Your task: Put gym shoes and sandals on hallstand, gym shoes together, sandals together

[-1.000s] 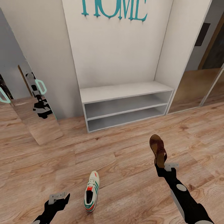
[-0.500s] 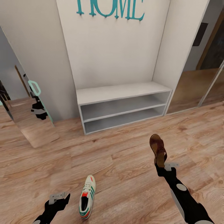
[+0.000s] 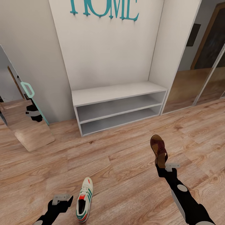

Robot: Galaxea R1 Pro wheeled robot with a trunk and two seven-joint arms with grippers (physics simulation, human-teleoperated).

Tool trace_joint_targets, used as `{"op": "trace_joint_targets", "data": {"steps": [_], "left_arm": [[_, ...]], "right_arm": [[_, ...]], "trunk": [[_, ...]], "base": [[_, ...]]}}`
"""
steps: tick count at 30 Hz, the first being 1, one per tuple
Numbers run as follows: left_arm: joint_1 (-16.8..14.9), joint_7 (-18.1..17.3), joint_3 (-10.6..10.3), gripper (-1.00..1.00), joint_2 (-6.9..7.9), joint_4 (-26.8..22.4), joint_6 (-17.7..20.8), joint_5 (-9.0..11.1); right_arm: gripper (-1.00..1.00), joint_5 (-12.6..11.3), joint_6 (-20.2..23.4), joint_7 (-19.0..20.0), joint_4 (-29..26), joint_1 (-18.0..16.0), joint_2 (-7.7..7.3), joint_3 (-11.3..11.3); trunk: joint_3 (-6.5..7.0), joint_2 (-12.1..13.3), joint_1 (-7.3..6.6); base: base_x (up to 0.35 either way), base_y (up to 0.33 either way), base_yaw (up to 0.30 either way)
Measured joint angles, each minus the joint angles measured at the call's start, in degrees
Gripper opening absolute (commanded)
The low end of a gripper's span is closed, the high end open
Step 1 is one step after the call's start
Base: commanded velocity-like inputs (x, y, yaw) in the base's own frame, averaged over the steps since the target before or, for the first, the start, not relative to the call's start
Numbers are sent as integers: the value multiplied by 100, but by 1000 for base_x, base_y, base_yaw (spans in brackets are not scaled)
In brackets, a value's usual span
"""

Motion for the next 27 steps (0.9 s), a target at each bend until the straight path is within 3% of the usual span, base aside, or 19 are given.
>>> {"op": "trace_joint_targets", "data": {"steps": [7, 10, 20, 27], "left_arm": [[-4, -8, -63, 100, 14, 1, 0, -74], [-7, -10, -48, 100, 20, 0, 1, -77], [-72, -11, -30, 100, 13, -3, 57, -75], [-390, -7, -59, 100, -72, -11, 108, -76]], "right_arm": [[-100, -3, -3, -5, -8, 0, 0, 0], [-100, -4, 2, -7, -8, 0, 2, -6], [-100, -4, 16, -17, -8, 1, 2, -34], [-100, -4, 30, -25, -19, 0, 0, -54]], "trunk": [[0, 0, 0], [-54, -119, 65], [-301, -520, 285], [-490, -801, 439]], "base": [[0, 0, -1], [0, 0, 0], [0, 0, 0], [0, 0, 0]]}}
